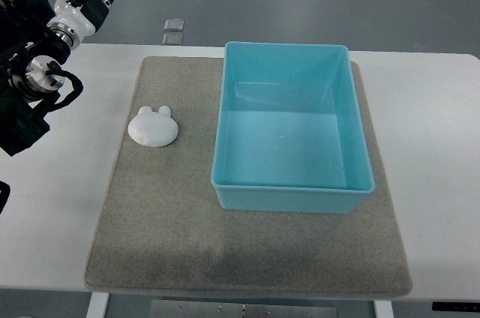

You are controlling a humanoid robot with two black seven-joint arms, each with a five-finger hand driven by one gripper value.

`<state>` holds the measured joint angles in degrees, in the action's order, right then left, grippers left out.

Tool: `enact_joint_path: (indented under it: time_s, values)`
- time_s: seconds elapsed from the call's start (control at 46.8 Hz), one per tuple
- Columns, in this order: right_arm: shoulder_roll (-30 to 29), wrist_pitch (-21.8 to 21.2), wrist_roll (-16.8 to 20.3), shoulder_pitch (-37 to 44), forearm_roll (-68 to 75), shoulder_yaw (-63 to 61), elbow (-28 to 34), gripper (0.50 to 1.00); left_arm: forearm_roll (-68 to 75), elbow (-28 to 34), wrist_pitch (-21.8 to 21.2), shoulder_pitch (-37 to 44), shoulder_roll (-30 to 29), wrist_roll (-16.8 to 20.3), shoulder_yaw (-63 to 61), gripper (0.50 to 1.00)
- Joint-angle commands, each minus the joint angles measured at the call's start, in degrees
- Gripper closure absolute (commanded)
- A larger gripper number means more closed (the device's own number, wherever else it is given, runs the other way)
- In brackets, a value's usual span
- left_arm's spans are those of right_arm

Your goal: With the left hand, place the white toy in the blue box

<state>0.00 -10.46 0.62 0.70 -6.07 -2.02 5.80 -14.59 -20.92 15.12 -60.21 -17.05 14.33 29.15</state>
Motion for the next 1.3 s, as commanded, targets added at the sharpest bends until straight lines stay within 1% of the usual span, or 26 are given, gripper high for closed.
enact_joint_path:
  time_s: [0.0,0.107,0.918,1.175,1.282]
  values:
    - [0.0,0.0,0.0,0.0,0.0,0.0,0.0,0.564,0.0,0.0,0.0,0.0,0.0,0.0,-0.05,0.506]
    - [0.0,0.0,0.0,0.0,0.0,0.0,0.0,0.564,0.0,0.0,0.0,0.09,0.0,0.44,-0.05,0.506]
    - [0.0,0.0,0.0,0.0,0.0,0.0,0.0,0.564,0.09,-0.7,0.0,0.53,0.0,0.44,-0.14,0.508]
    - [0.0,0.0,0.0,0.0,0.0,0.0,0.0,0.564,0.79,-1.66,0.08,0.53,0.0,0.26,-1.19,0.508]
    - [0.0,0.0,0.0,0.0,0.0,0.0,0.0,0.564,1.06,-3.42,0.08,0.62,-0.18,0.18,-2.25,0.508]
